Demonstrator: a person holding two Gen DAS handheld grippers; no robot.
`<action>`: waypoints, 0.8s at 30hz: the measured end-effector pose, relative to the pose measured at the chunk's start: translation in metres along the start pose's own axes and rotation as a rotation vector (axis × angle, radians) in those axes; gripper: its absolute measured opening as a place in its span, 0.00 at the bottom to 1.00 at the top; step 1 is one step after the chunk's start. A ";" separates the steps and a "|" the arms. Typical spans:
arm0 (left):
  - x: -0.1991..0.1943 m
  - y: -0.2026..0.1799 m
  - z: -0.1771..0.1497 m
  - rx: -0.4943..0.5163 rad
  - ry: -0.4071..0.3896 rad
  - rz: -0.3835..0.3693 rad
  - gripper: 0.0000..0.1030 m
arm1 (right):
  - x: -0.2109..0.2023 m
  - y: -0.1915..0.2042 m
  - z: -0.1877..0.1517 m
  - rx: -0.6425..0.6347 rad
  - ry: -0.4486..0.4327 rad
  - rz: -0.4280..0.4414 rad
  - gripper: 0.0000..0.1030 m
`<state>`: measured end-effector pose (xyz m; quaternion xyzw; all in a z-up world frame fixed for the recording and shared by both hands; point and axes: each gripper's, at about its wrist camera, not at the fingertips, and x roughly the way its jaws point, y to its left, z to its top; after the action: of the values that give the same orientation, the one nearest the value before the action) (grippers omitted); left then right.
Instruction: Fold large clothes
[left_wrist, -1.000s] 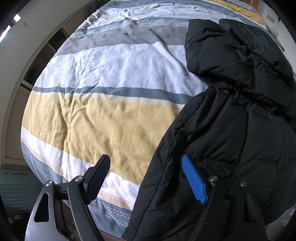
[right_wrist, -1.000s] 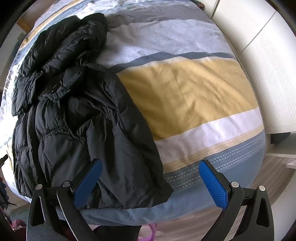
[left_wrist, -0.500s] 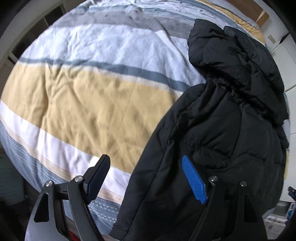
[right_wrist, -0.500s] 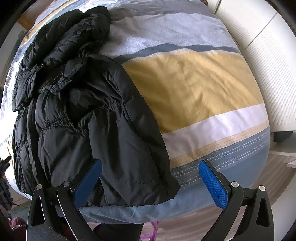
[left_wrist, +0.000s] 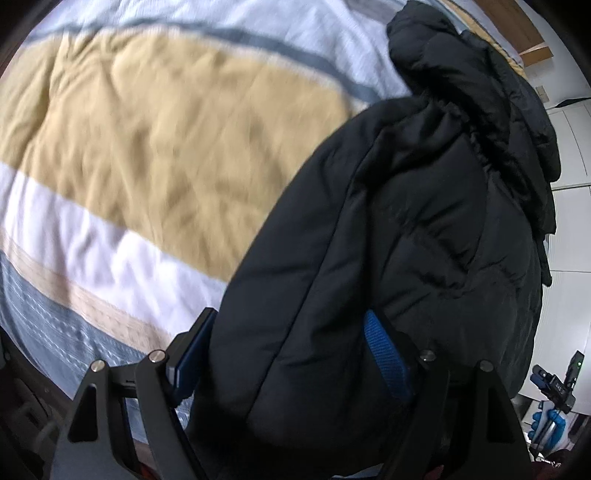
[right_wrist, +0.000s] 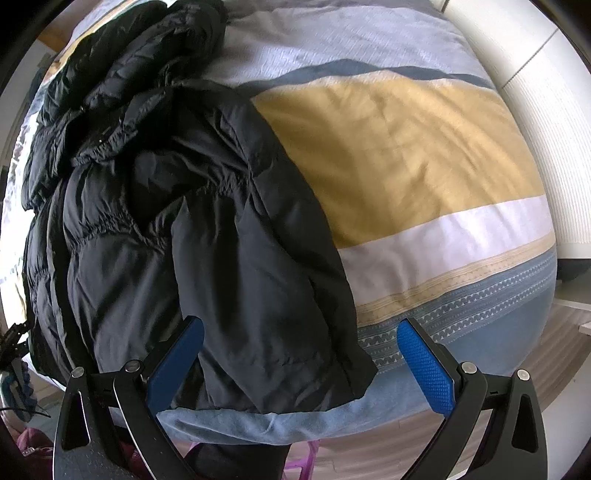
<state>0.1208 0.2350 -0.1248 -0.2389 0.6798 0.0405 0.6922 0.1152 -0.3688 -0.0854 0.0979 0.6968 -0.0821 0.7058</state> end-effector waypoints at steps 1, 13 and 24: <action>0.004 0.001 -0.003 0.002 0.016 0.002 0.77 | 0.004 -0.001 0.000 0.002 0.006 0.011 0.99; 0.019 -0.010 -0.024 -0.049 0.070 0.007 0.76 | 0.075 -0.009 0.005 0.023 0.115 0.095 1.00; 0.019 -0.065 -0.037 0.014 0.108 0.051 0.32 | 0.075 0.004 -0.005 0.003 0.170 0.242 0.43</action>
<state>0.1125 0.1580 -0.1236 -0.2185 0.7222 0.0402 0.6550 0.1121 -0.3620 -0.1599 0.1889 0.7370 0.0113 0.6488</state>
